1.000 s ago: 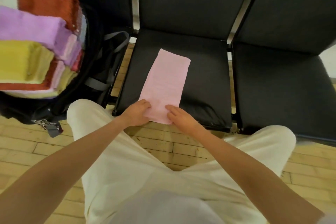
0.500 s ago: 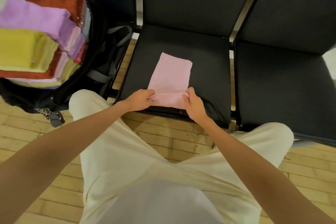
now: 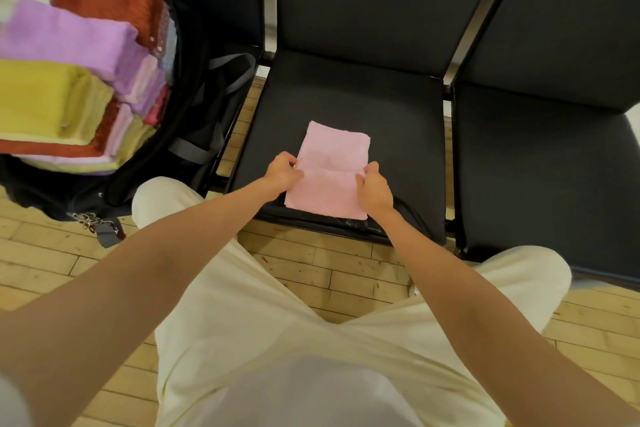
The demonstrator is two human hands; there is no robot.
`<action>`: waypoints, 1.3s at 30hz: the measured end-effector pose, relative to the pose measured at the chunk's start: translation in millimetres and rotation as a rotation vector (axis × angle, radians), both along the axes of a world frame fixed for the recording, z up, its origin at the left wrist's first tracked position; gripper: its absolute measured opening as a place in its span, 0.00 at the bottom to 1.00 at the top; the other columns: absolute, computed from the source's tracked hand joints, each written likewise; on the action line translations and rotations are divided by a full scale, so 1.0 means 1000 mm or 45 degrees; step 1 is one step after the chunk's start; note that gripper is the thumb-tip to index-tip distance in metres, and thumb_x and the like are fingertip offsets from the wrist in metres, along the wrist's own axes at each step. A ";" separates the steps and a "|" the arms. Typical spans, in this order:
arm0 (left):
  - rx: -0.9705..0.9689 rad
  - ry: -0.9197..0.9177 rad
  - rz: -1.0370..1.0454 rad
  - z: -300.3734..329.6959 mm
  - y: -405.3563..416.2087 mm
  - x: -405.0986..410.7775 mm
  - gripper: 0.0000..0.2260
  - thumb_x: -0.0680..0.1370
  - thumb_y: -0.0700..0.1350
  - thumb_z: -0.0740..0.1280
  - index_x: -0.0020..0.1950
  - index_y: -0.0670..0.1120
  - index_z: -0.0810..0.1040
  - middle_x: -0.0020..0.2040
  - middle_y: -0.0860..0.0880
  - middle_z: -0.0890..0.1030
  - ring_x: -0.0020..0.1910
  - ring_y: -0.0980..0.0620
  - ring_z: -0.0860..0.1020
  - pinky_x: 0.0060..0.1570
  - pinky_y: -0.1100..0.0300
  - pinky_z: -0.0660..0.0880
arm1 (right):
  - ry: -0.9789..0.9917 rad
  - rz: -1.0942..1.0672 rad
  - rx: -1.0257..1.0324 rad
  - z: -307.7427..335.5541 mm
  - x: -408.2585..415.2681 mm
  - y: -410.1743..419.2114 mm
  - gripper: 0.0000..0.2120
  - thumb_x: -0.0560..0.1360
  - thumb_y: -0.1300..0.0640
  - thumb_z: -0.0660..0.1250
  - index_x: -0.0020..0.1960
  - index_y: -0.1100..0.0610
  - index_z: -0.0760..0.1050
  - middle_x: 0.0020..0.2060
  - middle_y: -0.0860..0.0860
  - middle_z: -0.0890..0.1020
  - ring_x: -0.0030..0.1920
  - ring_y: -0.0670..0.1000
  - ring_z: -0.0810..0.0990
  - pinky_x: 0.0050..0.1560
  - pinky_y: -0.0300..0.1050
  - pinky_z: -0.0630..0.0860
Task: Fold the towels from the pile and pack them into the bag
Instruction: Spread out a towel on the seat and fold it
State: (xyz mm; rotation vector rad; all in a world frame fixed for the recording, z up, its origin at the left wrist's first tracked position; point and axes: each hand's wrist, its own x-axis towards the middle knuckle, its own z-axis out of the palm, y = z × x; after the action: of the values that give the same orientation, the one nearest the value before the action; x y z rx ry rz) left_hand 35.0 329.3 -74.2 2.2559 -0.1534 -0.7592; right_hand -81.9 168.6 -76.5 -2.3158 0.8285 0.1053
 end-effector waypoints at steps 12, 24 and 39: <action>0.215 -0.701 -1.048 0.001 0.047 -0.005 0.21 0.77 0.46 0.67 0.69 0.44 0.71 0.68 0.47 0.73 0.67 0.48 0.71 0.65 0.54 0.69 | 0.107 0.695 -0.259 0.003 -0.020 -0.007 0.26 0.75 0.49 0.67 0.68 0.60 0.66 0.65 0.55 0.71 0.64 0.56 0.70 0.63 0.48 0.68; 0.382 -0.745 -1.062 -0.009 0.038 -0.015 0.08 0.75 0.43 0.65 0.51 0.42 0.79 0.48 0.45 0.81 0.49 0.45 0.79 0.51 0.50 0.76 | 0.279 0.769 -0.187 0.002 -0.015 -0.014 0.18 0.76 0.64 0.61 0.66 0.63 0.70 0.63 0.58 0.75 0.62 0.58 0.74 0.62 0.48 0.71; -0.191 -0.292 -0.179 0.012 0.001 0.016 0.07 0.78 0.45 0.65 0.46 0.41 0.74 0.37 0.51 0.74 0.37 0.53 0.72 0.35 0.64 0.66 | -0.188 -0.029 0.695 0.020 0.014 -0.055 0.05 0.73 0.60 0.63 0.45 0.62 0.74 0.42 0.55 0.76 0.45 0.53 0.76 0.44 0.49 0.75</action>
State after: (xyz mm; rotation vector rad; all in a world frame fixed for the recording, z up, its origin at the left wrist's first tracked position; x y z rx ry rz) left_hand 50.8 330.7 -62.5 2.1997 -0.4669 -0.5386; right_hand -67.7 113.2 -56.1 -1.7774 0.6525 0.1300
